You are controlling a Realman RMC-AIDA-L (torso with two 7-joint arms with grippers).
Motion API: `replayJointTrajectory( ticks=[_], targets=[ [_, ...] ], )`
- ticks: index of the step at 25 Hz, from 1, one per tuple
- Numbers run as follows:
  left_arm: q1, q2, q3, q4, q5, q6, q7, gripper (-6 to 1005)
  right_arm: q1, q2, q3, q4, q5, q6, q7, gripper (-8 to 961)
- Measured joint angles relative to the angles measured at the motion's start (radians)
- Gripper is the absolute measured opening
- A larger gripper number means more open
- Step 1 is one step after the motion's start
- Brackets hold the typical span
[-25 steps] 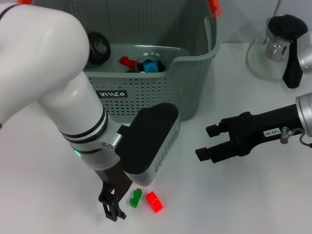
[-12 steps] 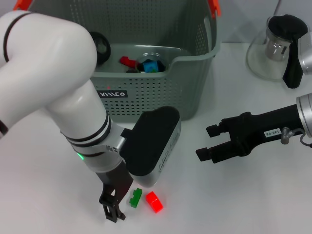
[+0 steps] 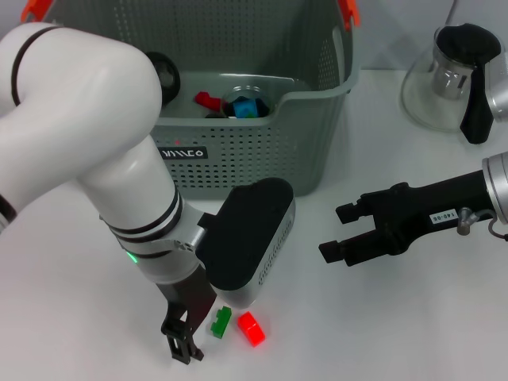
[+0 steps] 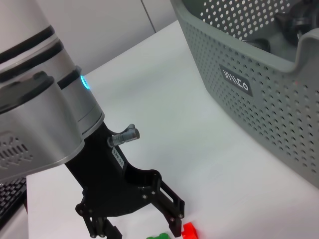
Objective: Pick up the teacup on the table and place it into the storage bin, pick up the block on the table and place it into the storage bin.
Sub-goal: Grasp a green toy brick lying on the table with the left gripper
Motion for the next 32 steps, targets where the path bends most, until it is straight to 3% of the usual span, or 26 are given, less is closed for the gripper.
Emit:
replayJointTrajectory(
  ticks=[8, 13, 32],
  targets=[
    [0.000, 0.000, 0.003, -0.008, 0.000, -0.009, -0.001, 911, -0.001, 0.000, 0.000, 0.000, 0.000, 0.000, -0.002, 912],
    [0.000, -0.001, 0.011, -0.009, -0.001, -0.022, -0.006, 729, -0.002, 0.000, 0.000, 0.000, 0.000, 0.000, -0.006, 912],
    [-0.010, -0.003, 0.067, -0.025, 0.003, -0.094, -0.090, 578, -0.006, -0.001, 0.000, 0.001, 0.000, 0.006, -0.013, 912]
  ],
)
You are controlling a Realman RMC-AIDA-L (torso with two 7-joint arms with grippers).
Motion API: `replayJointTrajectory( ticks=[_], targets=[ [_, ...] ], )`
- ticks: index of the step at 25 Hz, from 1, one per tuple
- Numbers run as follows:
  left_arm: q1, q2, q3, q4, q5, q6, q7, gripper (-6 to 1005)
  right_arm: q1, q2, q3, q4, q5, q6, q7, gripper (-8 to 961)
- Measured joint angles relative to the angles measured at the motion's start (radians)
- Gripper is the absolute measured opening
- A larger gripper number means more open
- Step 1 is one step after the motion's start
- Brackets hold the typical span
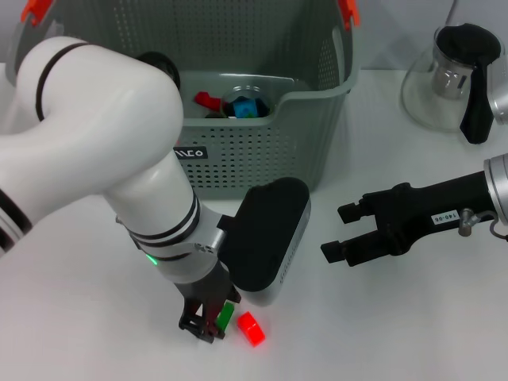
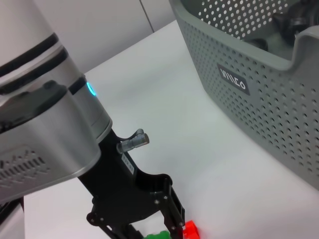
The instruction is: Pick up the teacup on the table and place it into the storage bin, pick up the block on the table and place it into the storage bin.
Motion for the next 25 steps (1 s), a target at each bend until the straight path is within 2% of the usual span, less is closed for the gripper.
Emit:
replayJointTrajectory(
  ticks=[3, 8, 11, 14, 18, 21, 23, 25],
  targets=[
    [-0.005, 0.001, 0.004, -0.008, 0.010, -0.005, -0.014, 557, -0.001, 0.000, 0.000, 0.000, 0.000, 0.001, 0.000, 912],
    [-0.006, 0.002, -0.007, 0.009, 0.009, 0.026, -0.018, 466, -0.005, 0.000, 0.000, 0.001, 0.000, 0.001, -0.001, 911],
    [-0.005, 0.003, -0.047, 0.049, -0.004, 0.080, -0.018, 412, -0.005, -0.001, 0.000, 0.001, 0.000, 0.001, -0.003, 911],
    [0.000, 0.004, -0.123, 0.101, -0.015, 0.144, -0.015, 411, -0.006, -0.001, 0.000, 0.000, 0.000, 0.001, -0.009, 911],
    [-0.003, 0.006, -0.353, 0.160, -0.096, 0.263, -0.003, 411, -0.007, -0.001, 0.003, 0.000, 0.000, -0.002, -0.012, 911],
    [-0.015, 0.012, -0.591, 0.192, -0.200, 0.339, 0.011, 412, -0.009, -0.001, 0.003, 0.000, 0.000, -0.003, -0.015, 911],
    [-0.031, 0.023, -0.782, 0.210, -0.271, 0.368, 0.005, 412, -0.010, 0.000, 0.003, 0.000, 0.000, -0.005, -0.016, 911],
    [-0.057, 0.043, -0.921, 0.214, -0.329, 0.368, -0.025, 411, -0.011, 0.000, 0.003, 0.000, 0.000, -0.007, -0.016, 911]
  ],
)
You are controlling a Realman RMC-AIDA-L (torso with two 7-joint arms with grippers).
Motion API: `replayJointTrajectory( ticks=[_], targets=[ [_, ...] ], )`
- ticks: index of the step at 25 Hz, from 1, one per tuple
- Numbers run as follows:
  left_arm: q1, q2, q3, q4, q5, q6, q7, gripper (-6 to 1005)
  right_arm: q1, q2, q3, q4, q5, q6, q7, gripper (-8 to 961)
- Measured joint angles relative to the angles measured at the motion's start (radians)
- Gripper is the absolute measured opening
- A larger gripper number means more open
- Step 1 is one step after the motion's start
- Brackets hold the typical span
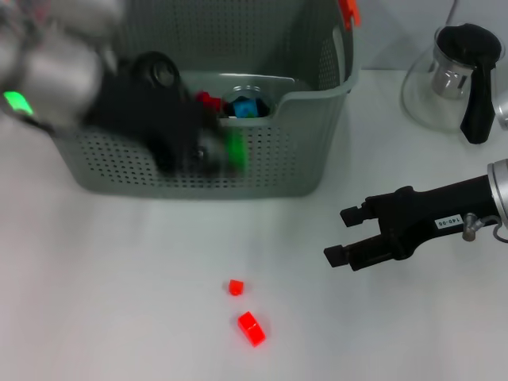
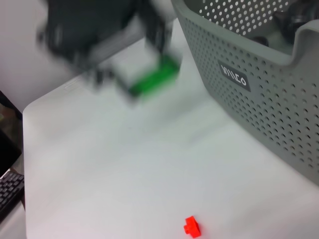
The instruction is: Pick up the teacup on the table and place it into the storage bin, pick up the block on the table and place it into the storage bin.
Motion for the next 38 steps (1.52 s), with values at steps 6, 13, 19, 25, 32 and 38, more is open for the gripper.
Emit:
replayJointTrajectory(
  ticks=[6, 13, 19, 25, 32, 38],
  targets=[
    [-0.098, 0.088, -0.170, -0.132, -0.097, -0.187, -0.163, 412, 0.000, 0.000, 0.000, 0.000, 0.000, -0.002, -0.010, 911],
    [-0.194, 0.111, -0.103, -0.350, -0.089, -0.484, -0.206, 412, 0.000, -0.002, 0.000, 0.001, 0.000, -0.003, -0.018, 911],
    [-0.206, 0.108, 0.043, -0.425, -0.063, -0.662, -0.270, 411, 0.004, -0.002, 0.000, 0.002, 0.000, -0.003, -0.022, 911],
    [-0.218, 0.098, 0.088, -0.435, -0.044, -0.716, -0.309, 412, 0.007, -0.004, 0.000, 0.002, 0.000, -0.003, -0.023, 911],
    [-0.229, 0.094, 0.085, -0.440, -0.042, -0.727, -0.340, 522, 0.002, -0.003, 0.000, 0.002, -0.001, -0.003, -0.025, 912],
    [-0.212, 0.103, 0.067, -0.389, -0.056, -0.731, -0.389, 770, -0.001, -0.003, 0.000, 0.008, 0.000, -0.003, -0.036, 912]
  ],
)
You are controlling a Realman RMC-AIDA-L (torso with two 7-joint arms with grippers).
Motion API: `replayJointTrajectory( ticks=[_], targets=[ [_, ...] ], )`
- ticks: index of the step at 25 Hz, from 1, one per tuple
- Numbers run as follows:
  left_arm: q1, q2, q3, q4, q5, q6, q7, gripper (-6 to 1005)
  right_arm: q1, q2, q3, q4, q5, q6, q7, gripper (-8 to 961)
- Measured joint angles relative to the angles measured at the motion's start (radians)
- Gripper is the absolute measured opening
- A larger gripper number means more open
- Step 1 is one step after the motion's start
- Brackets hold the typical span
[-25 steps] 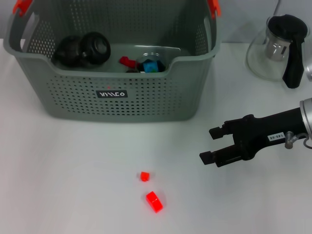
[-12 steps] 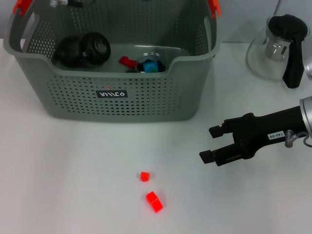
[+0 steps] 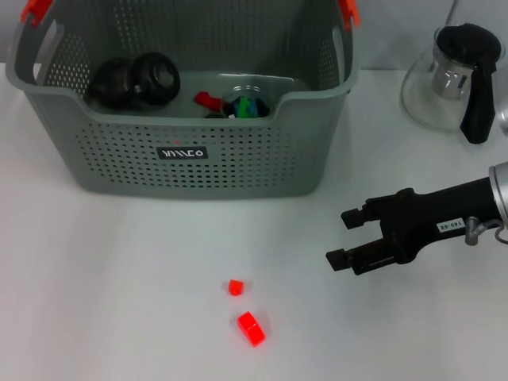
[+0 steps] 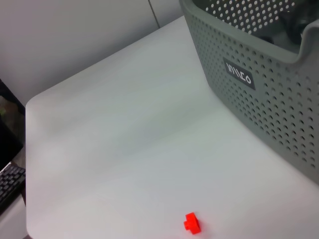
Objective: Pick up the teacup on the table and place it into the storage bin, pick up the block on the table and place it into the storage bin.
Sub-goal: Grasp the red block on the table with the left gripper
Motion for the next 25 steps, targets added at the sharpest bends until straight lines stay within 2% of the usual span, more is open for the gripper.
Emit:
replayJointTrajectory(
  ticks=[3, 5, 10, 14, 20, 24, 25],
  targets=[
    [0.030, -0.003, -0.032, 0.083, -0.037, 0.066, -0.007, 815, 0.000, 0.000, 0.000, 0.002, 0.000, 0.000, -0.001, 912],
    [0.062, -0.005, -0.049, 0.159, -0.084, 0.162, -0.003, 846, -0.001, -0.001, 0.000, 0.002, 0.000, 0.000, -0.001, 912],
    [0.192, -0.009, -0.083, 0.383, -0.270, 0.539, 0.099, 891, -0.006, -0.001, 0.000, 0.002, 0.000, 0.000, -0.002, 911],
    [0.276, -0.033, -0.122, 0.471, -0.347, 0.762, 0.213, 891, -0.009, -0.001, 0.014, 0.005, 0.000, 0.002, -0.011, 911],
    [0.369, -0.074, -0.071, 0.488, -0.281, 0.842, 0.340, 890, -0.010, 0.000, 0.023, 0.008, 0.000, 0.000, -0.011, 911],
    [0.401, -0.112, 0.042, 0.508, -0.107, 0.828, 0.376, 890, -0.010, 0.000, 0.026, 0.013, 0.000, 0.000, -0.006, 911],
    [0.402, -0.115, 0.056, 0.508, -0.092, 0.827, 0.379, 890, -0.010, 0.000, 0.028, 0.014, 0.000, 0.000, -0.005, 911]
  ],
)
